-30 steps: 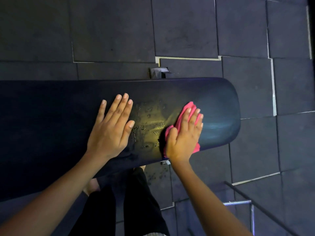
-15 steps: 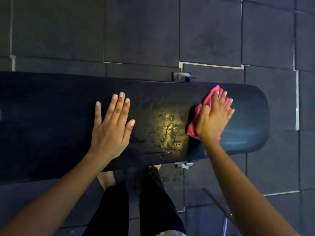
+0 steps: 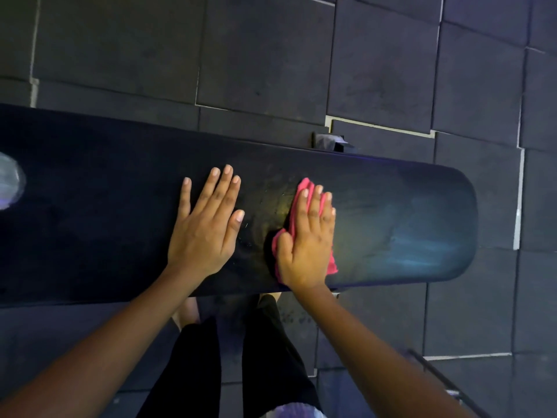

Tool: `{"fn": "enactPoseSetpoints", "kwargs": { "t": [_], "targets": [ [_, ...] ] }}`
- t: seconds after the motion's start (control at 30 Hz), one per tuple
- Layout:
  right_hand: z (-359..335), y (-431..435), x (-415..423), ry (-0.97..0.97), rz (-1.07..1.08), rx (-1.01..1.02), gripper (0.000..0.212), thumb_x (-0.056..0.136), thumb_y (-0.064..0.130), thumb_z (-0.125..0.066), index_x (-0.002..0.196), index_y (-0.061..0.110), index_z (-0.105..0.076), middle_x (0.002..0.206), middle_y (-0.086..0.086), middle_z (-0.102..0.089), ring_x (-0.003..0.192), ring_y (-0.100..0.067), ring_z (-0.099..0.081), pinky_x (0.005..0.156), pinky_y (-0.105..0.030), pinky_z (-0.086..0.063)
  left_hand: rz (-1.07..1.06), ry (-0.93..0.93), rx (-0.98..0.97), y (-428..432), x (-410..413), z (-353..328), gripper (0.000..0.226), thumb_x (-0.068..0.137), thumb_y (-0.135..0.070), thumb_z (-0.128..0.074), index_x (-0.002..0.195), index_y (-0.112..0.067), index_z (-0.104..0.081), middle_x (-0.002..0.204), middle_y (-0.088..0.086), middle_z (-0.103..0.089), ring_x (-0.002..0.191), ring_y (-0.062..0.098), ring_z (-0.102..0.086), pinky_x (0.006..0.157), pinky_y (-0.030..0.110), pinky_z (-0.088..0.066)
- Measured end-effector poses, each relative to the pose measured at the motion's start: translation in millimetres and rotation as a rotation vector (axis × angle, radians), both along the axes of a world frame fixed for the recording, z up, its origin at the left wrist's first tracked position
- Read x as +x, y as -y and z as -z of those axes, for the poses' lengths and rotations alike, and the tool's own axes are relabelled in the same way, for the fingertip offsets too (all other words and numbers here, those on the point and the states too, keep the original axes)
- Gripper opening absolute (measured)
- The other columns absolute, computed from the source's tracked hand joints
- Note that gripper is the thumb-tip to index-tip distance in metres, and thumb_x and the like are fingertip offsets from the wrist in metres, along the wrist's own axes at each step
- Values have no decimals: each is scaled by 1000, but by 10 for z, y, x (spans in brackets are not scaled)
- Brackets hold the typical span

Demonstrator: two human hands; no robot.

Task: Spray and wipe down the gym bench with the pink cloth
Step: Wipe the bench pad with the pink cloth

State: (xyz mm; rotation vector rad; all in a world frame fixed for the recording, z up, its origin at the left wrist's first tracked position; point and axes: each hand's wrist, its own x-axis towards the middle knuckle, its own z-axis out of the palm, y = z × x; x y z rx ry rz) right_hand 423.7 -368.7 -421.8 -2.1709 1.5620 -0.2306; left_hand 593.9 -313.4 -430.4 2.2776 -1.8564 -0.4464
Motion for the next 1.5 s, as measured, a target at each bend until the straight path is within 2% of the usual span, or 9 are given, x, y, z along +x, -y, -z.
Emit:
{"fn": "enactPoseSetpoints", "kwargs": {
  "t": [0.2, 0.33, 0.6, 0.93, 1.07, 1.17, 1.23, 1.37, 1.5],
  "targets": [
    [-61, 438, -60, 331, 42, -22, 66, 83, 20, -30, 144, -6, -35, 154, -26, -28, 147, -40, -16, 122, -48, -8, -79, -67, -87, -35, 1, 26, 52, 102, -32, -21, 149, -8, -25, 157, 7, -22, 148, 20, -13, 121, 46, -7],
    [-4, 1058, 55, 43, 137, -8, 69, 84, 27, -31, 148, 0, -32, 157, -20, -25, 149, -36, -13, 122, -47, -4, -58, -54, -104, -28, 12, 54, 51, 103, -31, -21, 148, -8, -26, 157, 8, -22, 148, 20, -13, 121, 45, -7],
    [-27, 876, -12, -62, -313, -10, 79, 81, 35, -34, 152, 3, -21, 160, -18, -17, 150, -35, -9, 122, -46, -6, -73, -60, -96, -24, 5, 46, 52, 103, -32, -19, 148, -8, -28, 157, 9, -25, 147, 21, -16, 121, 46, -8],
    [-57, 51, -321, 118, -899, 115, 64, 84, 24, -37, 145, 4, -40, 154, -13, -36, 147, -30, -23, 119, -51, -20, -73, -70, -103, -32, 4, 22, 51, 102, -30, -21, 146, -6, -31, 156, 9, -25, 147, 22, -17, 121, 45, -8],
    [-178, 85, -275, 412, -580, 283, 61, 80, 15, -36, 138, 1, -49, 149, -15, -42, 146, -28, -28, 120, -49, -20, -82, -80, -117, -35, -3, 20, 51, 102, -30, -21, 146, -5, -31, 155, 9, -27, 146, 22, -19, 121, 45, -10],
    [-230, 423, -210, 586, -149, 158, 60, 80, 12, -37, 139, 1, -47, 151, -13, -38, 147, -30, -24, 123, -47, -11, -89, -83, -127, -48, -1, 42, 51, 103, -31, -19, 146, -6, -31, 155, 9, -27, 146, 21, -19, 121, 45, -11],
    [-219, 760, -105, 477, -20, 97, 63, 82, 16, -36, 143, 2, -42, 154, -16, -33, 149, -32, -18, 123, -46, -8, -84, -74, -130, -45, -1, 50, 51, 103, -32, -19, 146, -6, -32, 155, 8, -27, 146, 21, -19, 120, 45, -12],
    [-49, 987, 83, 1, -100, 39, 71, 82, 28, -37, 150, 8, -31, 159, -15, -25, 150, -34, -11, 123, -41, -2, -80, -65, -129, -52, 0, 73, 51, 103, -32, -19, 146, -8, -31, 156, 7, -26, 147, 20, -18, 121, 45, -11],
    [-16, 917, 6, 4, -190, -9, 73, 83, 36, -31, 151, 10, -27, 160, -13, -22, 150, -32, -11, 123, -41, -4, -76, -54, -116, -48, -4, 61, 52, 103, -33, -19, 146, -7, -31, 156, 7, -26, 147, 20, -18, 121, 44, -9]
  ]
}}
